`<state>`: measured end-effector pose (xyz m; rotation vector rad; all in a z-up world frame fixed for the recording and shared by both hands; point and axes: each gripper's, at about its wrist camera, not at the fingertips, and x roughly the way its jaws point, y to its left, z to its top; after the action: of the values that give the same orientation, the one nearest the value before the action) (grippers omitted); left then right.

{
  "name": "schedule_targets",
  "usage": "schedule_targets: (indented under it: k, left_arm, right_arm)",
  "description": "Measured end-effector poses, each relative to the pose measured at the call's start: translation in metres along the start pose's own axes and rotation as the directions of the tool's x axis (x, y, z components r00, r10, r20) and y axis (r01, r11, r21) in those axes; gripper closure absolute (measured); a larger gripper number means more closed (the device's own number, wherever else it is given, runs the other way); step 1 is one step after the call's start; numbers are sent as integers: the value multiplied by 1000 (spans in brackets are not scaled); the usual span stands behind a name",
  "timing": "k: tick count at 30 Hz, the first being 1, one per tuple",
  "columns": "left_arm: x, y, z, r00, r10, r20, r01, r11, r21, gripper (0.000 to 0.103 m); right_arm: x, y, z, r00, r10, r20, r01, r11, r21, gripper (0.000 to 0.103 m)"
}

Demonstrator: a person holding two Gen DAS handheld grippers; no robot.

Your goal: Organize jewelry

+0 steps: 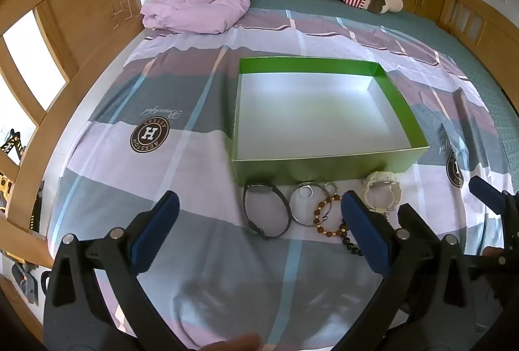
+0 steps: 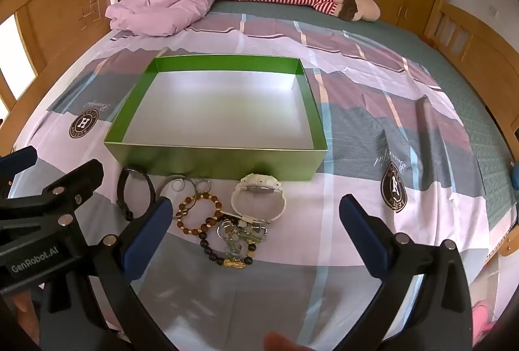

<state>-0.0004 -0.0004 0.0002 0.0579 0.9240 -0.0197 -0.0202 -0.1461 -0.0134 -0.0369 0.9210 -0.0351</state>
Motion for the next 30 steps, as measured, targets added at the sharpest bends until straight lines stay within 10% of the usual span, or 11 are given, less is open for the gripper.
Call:
schedule_targets:
  k: [30]
  left_arm:
    - [5, 1, -4, 1000, -8, -6, 8, 1000, -7, 2]
  right_arm:
    - [0, 0, 1, 1000, -16, 1, 16, 1000, -13, 1]
